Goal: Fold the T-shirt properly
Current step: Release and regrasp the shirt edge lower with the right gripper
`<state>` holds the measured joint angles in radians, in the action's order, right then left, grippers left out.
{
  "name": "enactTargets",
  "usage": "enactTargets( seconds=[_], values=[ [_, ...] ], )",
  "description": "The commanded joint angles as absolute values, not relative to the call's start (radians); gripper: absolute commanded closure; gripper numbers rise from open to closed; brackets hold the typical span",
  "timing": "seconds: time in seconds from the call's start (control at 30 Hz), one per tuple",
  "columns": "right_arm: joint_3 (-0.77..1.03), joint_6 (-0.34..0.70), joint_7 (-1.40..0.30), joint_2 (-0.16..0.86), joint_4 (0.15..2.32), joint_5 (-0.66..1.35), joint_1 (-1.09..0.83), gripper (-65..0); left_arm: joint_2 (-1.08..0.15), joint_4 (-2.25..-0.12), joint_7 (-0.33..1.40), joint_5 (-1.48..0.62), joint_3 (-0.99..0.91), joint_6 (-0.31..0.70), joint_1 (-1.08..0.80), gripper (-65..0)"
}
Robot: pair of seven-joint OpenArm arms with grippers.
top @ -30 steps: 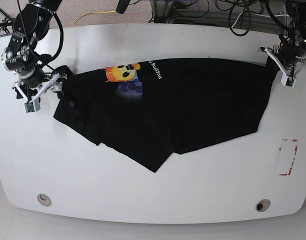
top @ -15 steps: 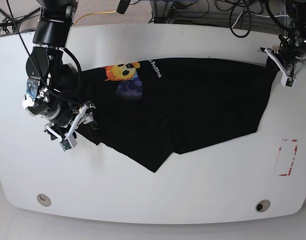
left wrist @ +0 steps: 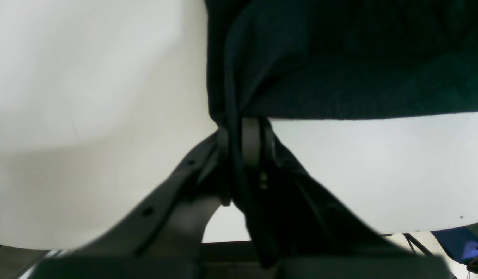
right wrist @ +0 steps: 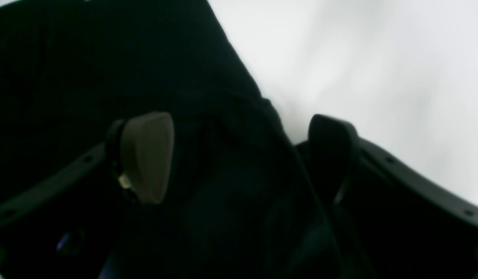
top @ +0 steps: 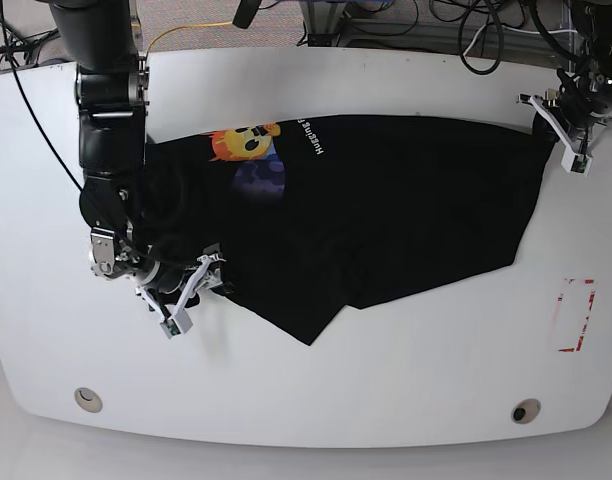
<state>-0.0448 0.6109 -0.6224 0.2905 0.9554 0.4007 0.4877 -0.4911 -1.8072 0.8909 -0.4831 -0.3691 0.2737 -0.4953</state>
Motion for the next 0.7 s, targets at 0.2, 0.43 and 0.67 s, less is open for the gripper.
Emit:
enactTargets(
  seconds=[0.2, 0.43, 0.67],
  values=[
    [-0.183, 0.615, -0.43, 0.305, 0.688, 0.414, 0.619, -51.7, -0.512, -1.824, 0.878, -0.487, -0.377, 0.272, -0.493, 0.0],
    [-0.249, 0.618, -0.387, 0.303, 0.653, 0.414, 0.622, -51.5, -0.512, -1.824, 0.878, -0.487, -0.377, 0.272, -0.493, 0.0],
    [-0.254, 0.616, -0.417, 0.297, 0.711, 0.417, 0.578, -35.5, -0.512, -1.824, 0.878, -0.487, -0.377, 0.272, -0.493, 0.0]
  ],
)
